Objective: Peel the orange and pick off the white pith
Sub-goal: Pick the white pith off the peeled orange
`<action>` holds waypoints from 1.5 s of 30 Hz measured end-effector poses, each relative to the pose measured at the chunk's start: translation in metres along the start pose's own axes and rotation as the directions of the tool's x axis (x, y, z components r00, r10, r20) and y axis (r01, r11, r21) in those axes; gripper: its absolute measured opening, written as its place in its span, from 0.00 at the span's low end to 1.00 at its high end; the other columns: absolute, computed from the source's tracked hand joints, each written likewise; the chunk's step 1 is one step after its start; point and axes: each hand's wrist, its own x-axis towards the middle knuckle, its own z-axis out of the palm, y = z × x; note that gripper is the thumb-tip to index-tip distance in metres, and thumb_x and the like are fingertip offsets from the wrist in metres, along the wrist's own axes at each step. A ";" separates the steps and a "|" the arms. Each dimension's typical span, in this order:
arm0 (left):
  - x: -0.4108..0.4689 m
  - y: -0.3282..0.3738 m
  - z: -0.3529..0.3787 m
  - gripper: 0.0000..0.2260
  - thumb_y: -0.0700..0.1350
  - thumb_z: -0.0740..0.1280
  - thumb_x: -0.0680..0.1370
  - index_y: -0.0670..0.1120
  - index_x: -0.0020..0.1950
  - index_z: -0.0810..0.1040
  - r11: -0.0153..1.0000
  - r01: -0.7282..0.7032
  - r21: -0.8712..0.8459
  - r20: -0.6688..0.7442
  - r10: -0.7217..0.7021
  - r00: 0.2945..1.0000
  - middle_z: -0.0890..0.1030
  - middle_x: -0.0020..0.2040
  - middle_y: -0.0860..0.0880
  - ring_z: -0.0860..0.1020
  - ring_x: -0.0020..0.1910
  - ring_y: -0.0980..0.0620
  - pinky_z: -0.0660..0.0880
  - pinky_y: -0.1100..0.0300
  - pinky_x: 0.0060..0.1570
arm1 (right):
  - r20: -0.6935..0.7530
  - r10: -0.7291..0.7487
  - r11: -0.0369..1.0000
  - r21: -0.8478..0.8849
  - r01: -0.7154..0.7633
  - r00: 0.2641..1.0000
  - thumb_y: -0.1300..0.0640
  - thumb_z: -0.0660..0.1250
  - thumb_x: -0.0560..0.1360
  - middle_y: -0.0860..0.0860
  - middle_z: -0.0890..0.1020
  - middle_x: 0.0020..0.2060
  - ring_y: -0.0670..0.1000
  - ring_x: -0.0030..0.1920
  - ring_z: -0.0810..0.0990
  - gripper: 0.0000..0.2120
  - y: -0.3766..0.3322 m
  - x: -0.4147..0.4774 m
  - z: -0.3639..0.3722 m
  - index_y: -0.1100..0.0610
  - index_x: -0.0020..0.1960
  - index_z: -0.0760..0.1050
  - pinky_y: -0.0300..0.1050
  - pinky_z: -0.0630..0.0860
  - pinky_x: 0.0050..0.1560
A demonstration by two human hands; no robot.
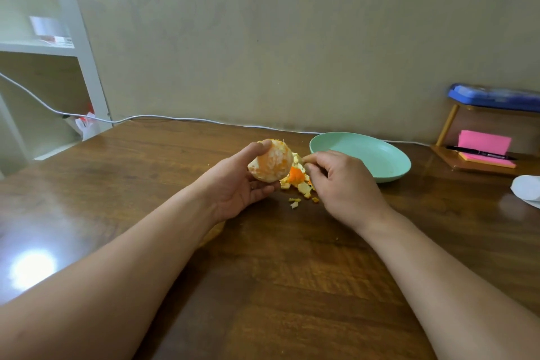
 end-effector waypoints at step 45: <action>0.000 -0.004 0.006 0.22 0.58 0.76 0.78 0.45 0.64 0.81 0.985 -0.059 0.165 -0.035 0.066 0.997 0.86 0.53 0.44 0.84 0.47 0.49 0.81 0.60 0.38 | -0.023 -0.141 0.983 -0.122 0.137 0.990 0.50 0.71 0.82 0.47 0.84 0.40 0.49 0.39 0.80 0.05 -0.009 -0.001 0.000 0.51 0.50 0.81 0.52 0.81 0.39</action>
